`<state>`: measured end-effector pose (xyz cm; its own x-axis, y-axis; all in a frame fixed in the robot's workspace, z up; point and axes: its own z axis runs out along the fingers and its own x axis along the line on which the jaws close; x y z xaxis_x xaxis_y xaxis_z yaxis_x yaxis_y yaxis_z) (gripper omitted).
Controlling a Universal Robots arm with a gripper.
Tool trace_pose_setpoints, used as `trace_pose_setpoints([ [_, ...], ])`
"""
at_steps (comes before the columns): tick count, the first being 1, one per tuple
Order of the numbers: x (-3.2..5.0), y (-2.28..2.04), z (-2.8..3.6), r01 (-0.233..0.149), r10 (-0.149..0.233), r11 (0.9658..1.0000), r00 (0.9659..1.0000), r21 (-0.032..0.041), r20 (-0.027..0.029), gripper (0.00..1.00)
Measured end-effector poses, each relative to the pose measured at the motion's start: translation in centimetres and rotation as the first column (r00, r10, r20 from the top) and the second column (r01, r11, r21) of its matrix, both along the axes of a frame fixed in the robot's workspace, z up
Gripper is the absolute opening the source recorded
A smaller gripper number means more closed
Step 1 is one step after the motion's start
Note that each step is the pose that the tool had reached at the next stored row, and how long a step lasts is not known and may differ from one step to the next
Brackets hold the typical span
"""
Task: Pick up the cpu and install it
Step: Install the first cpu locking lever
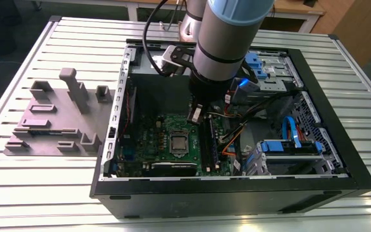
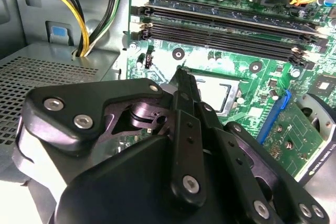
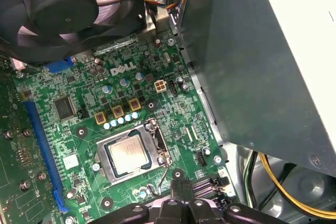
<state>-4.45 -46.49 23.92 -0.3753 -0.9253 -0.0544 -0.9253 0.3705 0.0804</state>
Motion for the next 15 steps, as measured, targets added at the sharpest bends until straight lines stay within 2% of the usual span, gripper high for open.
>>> trace_pose_setpoints([
  [3,0.0,-0.19,0.0,-0.006,0.006,1.0,1.0,-0.0001,0.0,0.1],
  [7,-0.03,-0.27,0.0,-0.038,0.038,0.9993,0.9993,-0.0001,0.0,0.1],
  [12,-0.08,-0.29,-0.02,-0.105,0.105,0.9945,0.9945,-0.0003,-0.0001,0.1],
  [15,-0.08,-0.68,-0.03,-0.114,0.114,0.9934,0.9934,-0.0001,0.0,0.1],
])
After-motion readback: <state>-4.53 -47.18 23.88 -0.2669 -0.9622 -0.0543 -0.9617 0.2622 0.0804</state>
